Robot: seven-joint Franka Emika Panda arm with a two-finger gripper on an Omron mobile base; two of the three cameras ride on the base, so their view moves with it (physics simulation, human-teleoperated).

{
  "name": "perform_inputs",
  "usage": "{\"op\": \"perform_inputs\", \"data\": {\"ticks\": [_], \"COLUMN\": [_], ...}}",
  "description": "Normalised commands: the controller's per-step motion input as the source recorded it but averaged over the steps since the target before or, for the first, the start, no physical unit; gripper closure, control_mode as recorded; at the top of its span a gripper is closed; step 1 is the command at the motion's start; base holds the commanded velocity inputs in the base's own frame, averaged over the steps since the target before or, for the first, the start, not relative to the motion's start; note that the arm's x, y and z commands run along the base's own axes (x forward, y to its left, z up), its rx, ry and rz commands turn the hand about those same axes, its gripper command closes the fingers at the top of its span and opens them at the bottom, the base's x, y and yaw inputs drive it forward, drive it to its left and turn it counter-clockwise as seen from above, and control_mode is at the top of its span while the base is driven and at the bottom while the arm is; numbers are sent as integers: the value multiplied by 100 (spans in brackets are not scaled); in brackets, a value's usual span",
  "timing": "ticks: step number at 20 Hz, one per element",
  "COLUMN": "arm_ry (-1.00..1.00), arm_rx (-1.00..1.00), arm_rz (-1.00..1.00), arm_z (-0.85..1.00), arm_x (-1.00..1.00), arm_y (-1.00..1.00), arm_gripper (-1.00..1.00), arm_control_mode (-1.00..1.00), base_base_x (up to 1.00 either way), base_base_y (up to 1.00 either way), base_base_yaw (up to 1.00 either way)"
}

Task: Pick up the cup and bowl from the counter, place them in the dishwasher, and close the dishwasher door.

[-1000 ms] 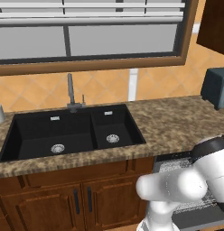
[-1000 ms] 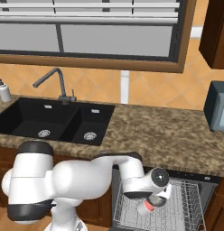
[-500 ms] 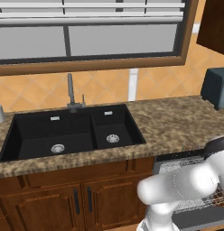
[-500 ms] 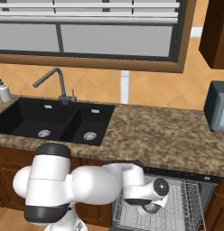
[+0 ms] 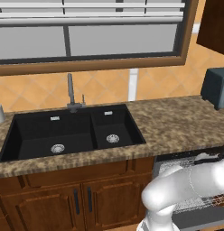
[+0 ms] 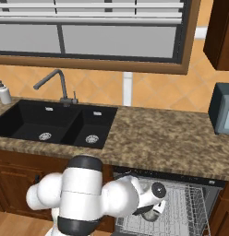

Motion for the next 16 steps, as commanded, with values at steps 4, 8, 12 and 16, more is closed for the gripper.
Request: {"op": "perform_inputs", "data": {"ticks": [4, 8, 12, 16], "arm_ry": [0, 1, 0, 0], "arm_rx": [0, 1, 0, 0], "arm_rz": [-8, -2, 0, 0], "arm_z": [-37, -49, -15, -6], "arm_x": [14, 6, 0, 4], "arm_y": [-19, -3, 1, 0], "arm_gripper": [100, 100, 100, -100], "arm_control_mode": [-100, -100, -100, -100], "base_base_x": [0, 0, 0, 0], "base_base_y": [0, 0, 0, 0], "base_base_yaw": [0, 0, 0, 0]}}
